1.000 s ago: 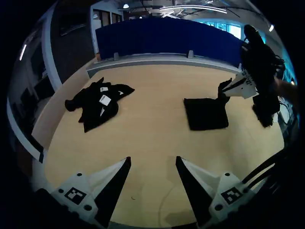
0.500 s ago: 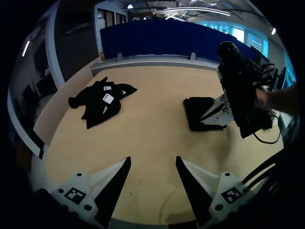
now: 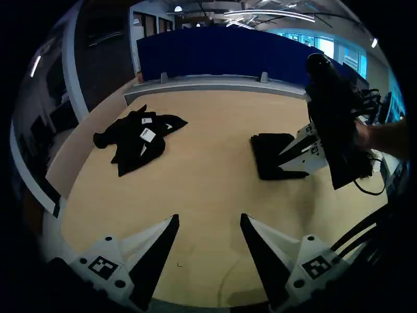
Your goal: Fold towel
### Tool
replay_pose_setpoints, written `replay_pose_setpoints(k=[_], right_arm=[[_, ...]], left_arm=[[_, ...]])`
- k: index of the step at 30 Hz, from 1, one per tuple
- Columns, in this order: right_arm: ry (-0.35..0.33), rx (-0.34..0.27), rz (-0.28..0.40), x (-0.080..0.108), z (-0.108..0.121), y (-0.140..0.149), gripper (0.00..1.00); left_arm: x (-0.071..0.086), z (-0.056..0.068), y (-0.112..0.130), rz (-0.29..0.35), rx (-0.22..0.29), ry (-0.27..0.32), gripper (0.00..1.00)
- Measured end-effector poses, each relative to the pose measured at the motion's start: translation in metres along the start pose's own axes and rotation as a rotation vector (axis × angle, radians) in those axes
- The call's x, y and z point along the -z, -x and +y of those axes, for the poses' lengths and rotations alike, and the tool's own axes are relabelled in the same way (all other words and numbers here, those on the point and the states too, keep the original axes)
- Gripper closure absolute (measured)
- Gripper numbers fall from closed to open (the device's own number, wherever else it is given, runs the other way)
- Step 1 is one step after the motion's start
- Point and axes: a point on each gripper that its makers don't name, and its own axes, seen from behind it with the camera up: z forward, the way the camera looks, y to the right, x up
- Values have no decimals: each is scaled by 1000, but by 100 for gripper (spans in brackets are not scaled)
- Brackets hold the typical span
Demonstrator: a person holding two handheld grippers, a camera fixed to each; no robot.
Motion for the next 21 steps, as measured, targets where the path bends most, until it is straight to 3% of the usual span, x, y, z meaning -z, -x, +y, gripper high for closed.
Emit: replay_pose_setpoints(k=[2, 4, 21], right_arm=[[0, -6, 7, 6, 0, 0, 43], [11, -11, 9, 10, 3, 2, 39], [82, -80, -16, 46, 13, 53, 39]], left_arm=[[1, 1, -2, 1, 4, 0, 13], [1, 1, -3, 2, 8, 0, 14], [-2, 7, -4, 0, 3, 4, 13]])
